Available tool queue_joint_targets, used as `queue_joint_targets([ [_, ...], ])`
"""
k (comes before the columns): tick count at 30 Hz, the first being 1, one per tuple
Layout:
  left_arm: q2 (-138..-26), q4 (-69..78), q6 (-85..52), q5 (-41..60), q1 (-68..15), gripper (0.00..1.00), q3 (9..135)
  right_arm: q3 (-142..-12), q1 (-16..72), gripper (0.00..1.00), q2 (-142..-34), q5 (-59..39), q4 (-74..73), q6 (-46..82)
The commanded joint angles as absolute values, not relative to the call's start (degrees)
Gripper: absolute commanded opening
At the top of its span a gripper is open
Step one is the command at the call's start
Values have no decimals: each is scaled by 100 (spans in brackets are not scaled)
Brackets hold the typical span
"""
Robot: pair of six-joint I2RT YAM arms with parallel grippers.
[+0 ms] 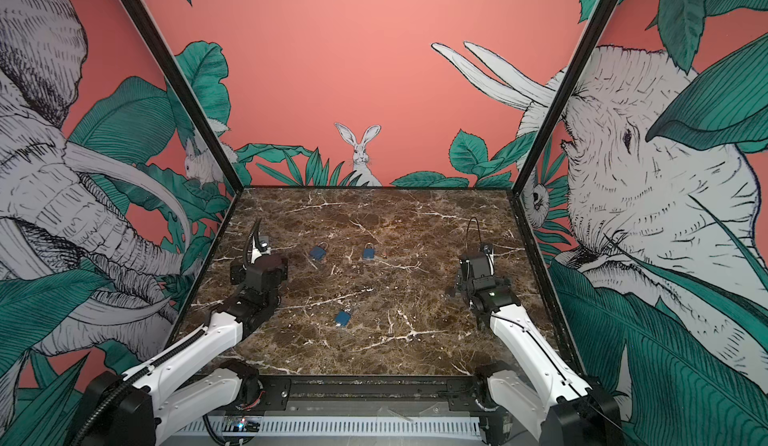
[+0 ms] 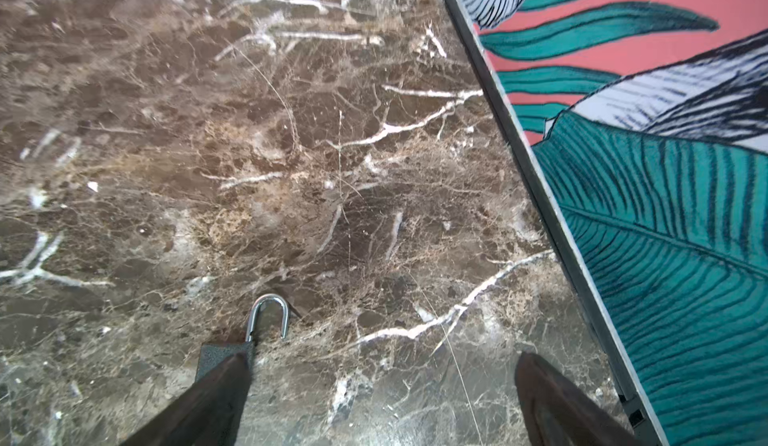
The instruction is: Lock with the key
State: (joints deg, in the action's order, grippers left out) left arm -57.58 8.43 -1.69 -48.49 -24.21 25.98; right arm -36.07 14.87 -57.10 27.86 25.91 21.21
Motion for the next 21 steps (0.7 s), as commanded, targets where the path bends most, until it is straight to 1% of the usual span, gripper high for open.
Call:
queue_joint_targets([
  [1, -5859, 1360, -32, -4807, -2347, 99, 2497, -3709, 1429, 99, -5885, 2663, 2371, 2103],
  [5, -5915, 1303, -23, -4750, -2329, 99, 2529, -3763, 1397, 99, -6043, 2561, 2299, 2087],
  [11, -5704, 1216, -100, -4652, -2330, 99, 2525, -3929, 1367, 99, -6267, 2306, 2514, 2213],
  [21, -5717, 1179, -63, -4608, -2329, 99, 2540, -3798, 1361, 99, -6235, 2167, 2372, 2098],
])
